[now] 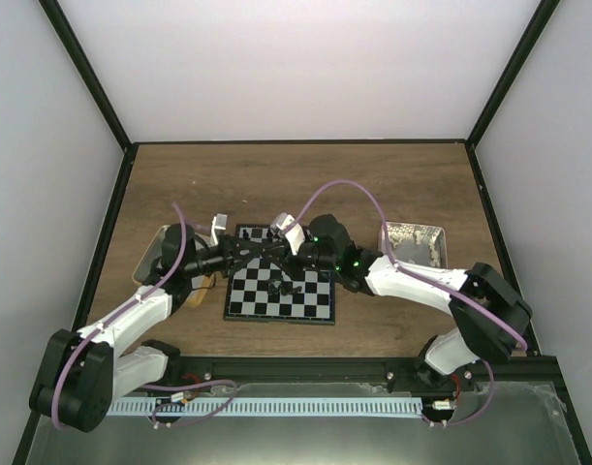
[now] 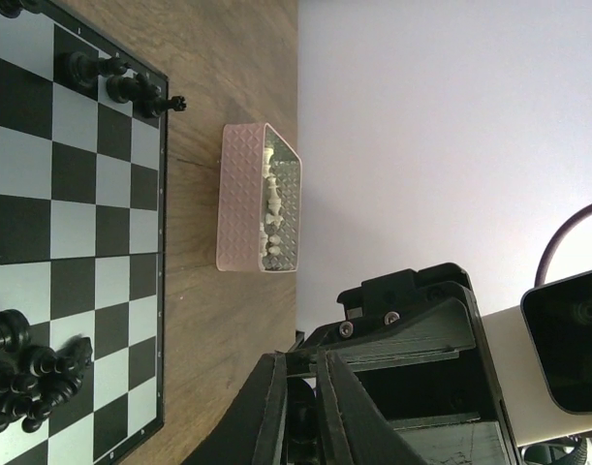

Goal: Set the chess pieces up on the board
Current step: Pick up the chess piece from the chessboard, then place the chess piece on the chessboard.

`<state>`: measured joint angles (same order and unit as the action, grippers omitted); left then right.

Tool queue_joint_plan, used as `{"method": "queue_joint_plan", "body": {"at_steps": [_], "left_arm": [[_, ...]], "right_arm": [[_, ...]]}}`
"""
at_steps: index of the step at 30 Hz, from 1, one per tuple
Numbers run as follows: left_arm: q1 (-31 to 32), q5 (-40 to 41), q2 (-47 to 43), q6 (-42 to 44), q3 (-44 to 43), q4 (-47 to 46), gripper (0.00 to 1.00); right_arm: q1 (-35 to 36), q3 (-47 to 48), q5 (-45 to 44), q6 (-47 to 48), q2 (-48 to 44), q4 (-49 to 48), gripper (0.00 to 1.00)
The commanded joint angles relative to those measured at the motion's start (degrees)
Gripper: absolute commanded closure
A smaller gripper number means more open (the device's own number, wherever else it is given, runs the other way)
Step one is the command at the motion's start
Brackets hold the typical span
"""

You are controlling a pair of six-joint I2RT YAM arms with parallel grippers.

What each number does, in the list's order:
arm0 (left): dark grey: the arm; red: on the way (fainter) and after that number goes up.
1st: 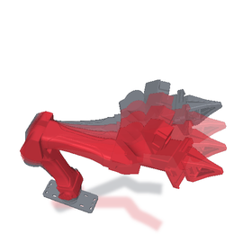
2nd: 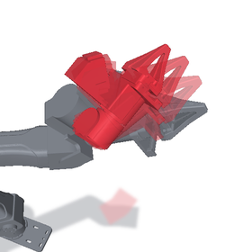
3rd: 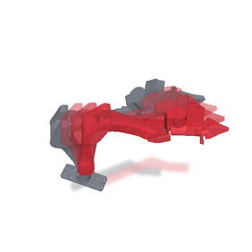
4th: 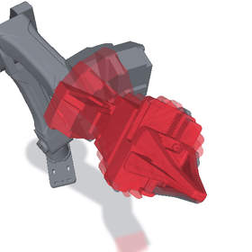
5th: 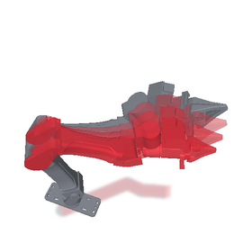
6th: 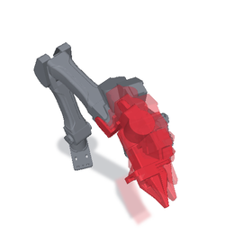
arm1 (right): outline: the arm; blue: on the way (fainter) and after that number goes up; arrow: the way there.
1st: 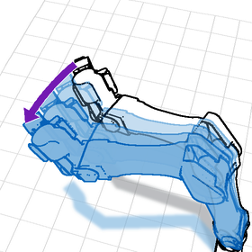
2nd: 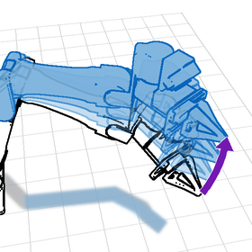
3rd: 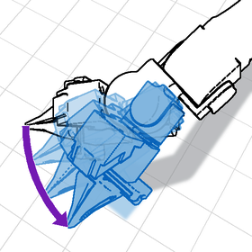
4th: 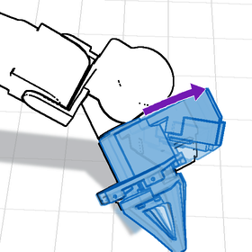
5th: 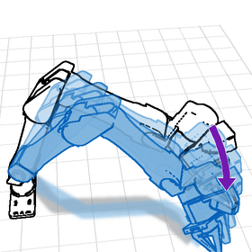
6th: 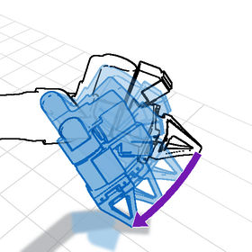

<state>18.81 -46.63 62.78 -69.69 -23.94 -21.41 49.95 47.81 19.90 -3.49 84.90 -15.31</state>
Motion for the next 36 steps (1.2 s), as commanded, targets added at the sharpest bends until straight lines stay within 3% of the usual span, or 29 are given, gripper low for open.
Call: {"method": "queue_joint_plan", "body": {"at_steps": [1,6,9,13,17,22,26,33,36], "left_arm": [[1.2,-2.0,-0.9,-0.7,1.0,-2.1,0.94],[1.2,-1.2,-1.2,-0.7,0.9,-2.0,0.96],[1.2,0.9,-1.4,0.8,0.7,-0.5,0.96],[1.2,7.4,-1.2,10.0,-2.4,10.3,0.96],[1.2,18.9,0.1,22.5,-7.1,24.6,0.96],[2.5,35.4,2.8,31.3,-12.9,33.5,0.96],[7.4,49.5,7.7,34.8,-17.9,37.4,0.96],[12.8,64.3,16.7,35.2,-19.7,33.8,0.96],[13.0,65.5,20.2,36.4,-18.9,27.4,0.96]], "right_arm": [[-0.2,1.1,-1.1,-0.6,0.7,-1.4,0.85],[-0.2,1.4,-1.6,-1.0,1.0,-0.9,0.82],[-0.2,1.9,-0.7,-1.4,0.6,0.7,0.68],[-0.5,1.8,-1.6,-2.8,-1.9,4.1,0.48],[-2.5,-1.2,-3.0,-7.2,-6.8,5.5,0.38],[-5.5,-5.3,-8.2,-13.3,-11.9,8.3,0.36],[-6.1,-7.1,-11.6,-16.1,-13.4,10.2,0.36],[-6.4,-7.4,-11.9,-17.2,-13.2,11.9,0.38],[-6.4,-7.6,-12.1,-17.2,-13.2,11.7,0.38]]}}
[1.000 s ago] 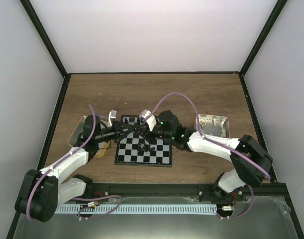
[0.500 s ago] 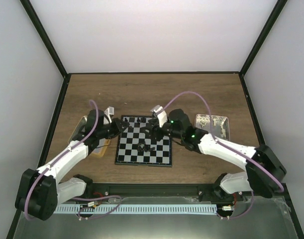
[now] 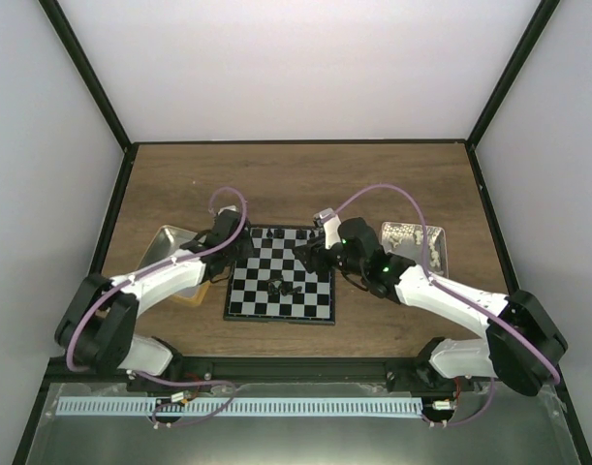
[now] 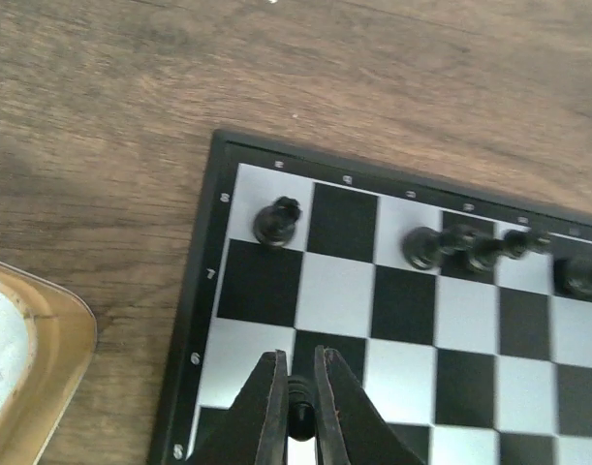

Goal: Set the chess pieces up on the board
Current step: Place the chess piece on the chessboard.

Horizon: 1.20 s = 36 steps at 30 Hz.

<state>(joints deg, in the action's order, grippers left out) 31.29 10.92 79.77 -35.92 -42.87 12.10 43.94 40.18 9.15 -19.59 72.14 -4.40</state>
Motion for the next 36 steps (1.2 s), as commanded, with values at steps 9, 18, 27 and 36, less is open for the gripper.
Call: {"method": "queue_joint_plan", "body": {"at_steps": [9,18,27,36], "left_arm": [[0.0,8.4,9.4,3.8,0.7,-15.3,0.96],[-0.1,8.5,12.6,3.5,1.2,-16.7,0.96],[-1.0,8.0,14.7,4.2,0.5,-16.8,0.96],[-1.6,7.2,15.9,5.3,-1.0,-16.0,0.96]], "right_arm": [[-0.4,-0.2,-1.5,-1.3,-0.4,1.3,0.4],[-0.4,-0.2,-2.0,-1.3,-1.0,2.4,0.4],[-0.4,-0.1,-1.8,-1.7,-0.5,2.5,0.4],[-0.4,-0.1,-2.1,-1.5,-0.3,2.7,0.41]]}}
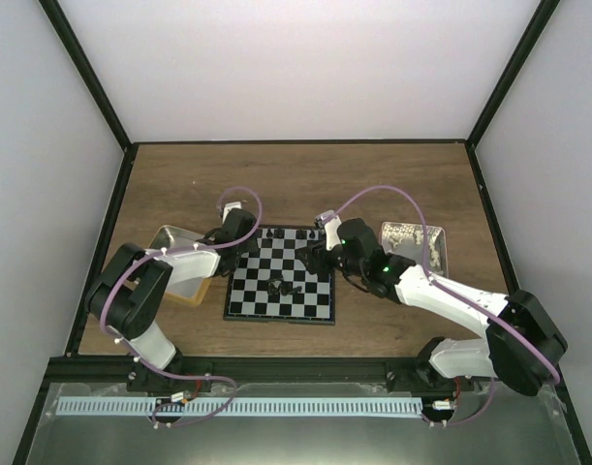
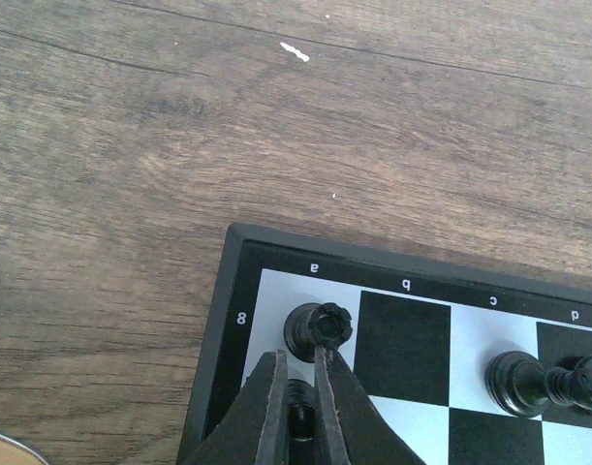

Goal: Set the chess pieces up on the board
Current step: Place the chess piece on the chessboard.

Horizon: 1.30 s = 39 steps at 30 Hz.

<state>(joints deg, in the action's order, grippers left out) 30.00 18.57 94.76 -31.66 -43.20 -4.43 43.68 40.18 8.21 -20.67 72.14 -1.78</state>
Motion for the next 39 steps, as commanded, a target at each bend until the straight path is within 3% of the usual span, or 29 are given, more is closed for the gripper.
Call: {"method": "queue_joint_plan", "body": {"at_steps": [1,14,33,39], "left_arm": [[-0.3,-0.6,0.8,1.0,-0.7,0.8,0.96],[-0.3,-2.3,-1.6,-1.0,-1.8,9.5,0.96],[-0.3,-3.1,-0.4,0.8,-3.3,8.8,0.93],[-0.3,-2.4,-1.9,1.0,-2.9,8.9,0.81]], "right_arm": [[-0.1,-0.1,-1.1,-0.4,-0.4,0.0,0.41],[-0.2,-0.5,-1.0,-0.4,-0.1,-0.5,0.41],[-0.2,-0.5,-0.8,-0.3,0.5,-0.7,0.41],[-0.2,-0.3,-0.8,-0.2,0.2,-0.5,0.41]]}}
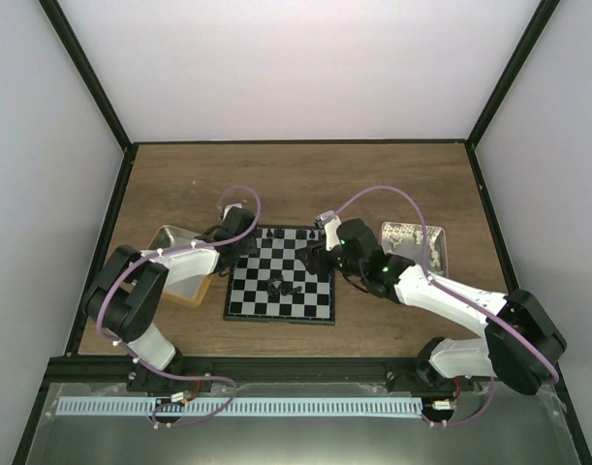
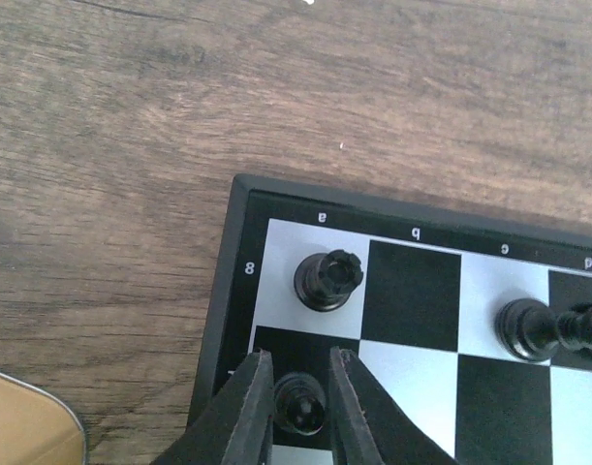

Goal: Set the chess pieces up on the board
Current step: Place the chess piece on the chessboard, then pick up the chess piece from the chessboard.

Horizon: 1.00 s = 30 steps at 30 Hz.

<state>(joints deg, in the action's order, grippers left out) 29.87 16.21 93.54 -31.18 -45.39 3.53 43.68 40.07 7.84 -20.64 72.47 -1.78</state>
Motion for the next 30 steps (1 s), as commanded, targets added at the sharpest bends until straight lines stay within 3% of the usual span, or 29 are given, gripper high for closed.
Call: {"method": "queue_joint_plan", "body": {"at_steps": [1,14,22,30], "left_arm": [[-0.2,-0.1,-1.4,0.5,-0.6,1.0,0.78],[-0.2,-2.6,-12.4,0.3,-0.4,5.3,0.6],[-0.2,-8.0,-29.6,5.2,0.7,5.9,0.5],[-0.2,-10.1,-46.4,10.4,2.2,2.6,0.35]], "right_arm": [[-0.2,-0.2,-0.4,-0.2,-0.3,-0.5,0.41],[-0.1,1.2,1.6,-0.4,-1.2,3.5,0.4],[3.1,4.4,1.3,2.1,2.5,15.2,0.43],[7.8,7.0,-0.9,1.0,8.3,18.2,0.43]]}}
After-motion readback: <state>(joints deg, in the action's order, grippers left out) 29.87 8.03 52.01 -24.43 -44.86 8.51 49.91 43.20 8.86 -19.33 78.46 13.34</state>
